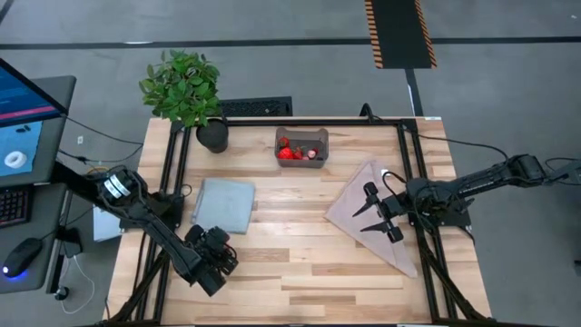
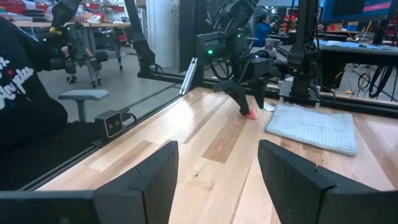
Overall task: Pick and placing Produce into tupperware
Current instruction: Put the peach into the black bin
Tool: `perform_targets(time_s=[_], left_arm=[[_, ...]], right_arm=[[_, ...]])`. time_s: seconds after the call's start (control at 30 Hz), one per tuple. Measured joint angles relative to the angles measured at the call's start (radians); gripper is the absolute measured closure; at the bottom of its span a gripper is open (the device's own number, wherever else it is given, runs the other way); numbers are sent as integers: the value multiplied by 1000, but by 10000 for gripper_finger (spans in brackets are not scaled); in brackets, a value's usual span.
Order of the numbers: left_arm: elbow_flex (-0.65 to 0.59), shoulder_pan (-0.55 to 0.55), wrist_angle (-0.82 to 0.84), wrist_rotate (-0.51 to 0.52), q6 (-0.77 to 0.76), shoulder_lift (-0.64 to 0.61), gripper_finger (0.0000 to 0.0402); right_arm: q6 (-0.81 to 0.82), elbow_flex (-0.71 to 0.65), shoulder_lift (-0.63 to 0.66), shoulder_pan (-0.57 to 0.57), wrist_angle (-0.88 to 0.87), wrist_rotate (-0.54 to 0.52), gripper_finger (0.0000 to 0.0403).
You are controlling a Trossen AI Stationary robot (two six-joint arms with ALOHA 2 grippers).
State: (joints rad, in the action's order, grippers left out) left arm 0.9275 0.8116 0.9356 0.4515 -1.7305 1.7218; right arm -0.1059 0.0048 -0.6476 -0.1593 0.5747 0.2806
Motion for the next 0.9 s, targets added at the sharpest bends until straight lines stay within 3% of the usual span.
perform_targets(time_s=[0.23, 0.63, 0.9], left_arm=[[-32, 0, -31, -32, -8, 0, 204], [-37, 0, -63, 25, 41, 0, 350], [-37, -11, -101, 96, 78, -3, 355]], right_arm=[[0, 0, 0, 0, 0, 0, 159], [0, 0, 0, 0, 0, 0, 159], [1, 0, 0, 0, 0, -14, 159]])
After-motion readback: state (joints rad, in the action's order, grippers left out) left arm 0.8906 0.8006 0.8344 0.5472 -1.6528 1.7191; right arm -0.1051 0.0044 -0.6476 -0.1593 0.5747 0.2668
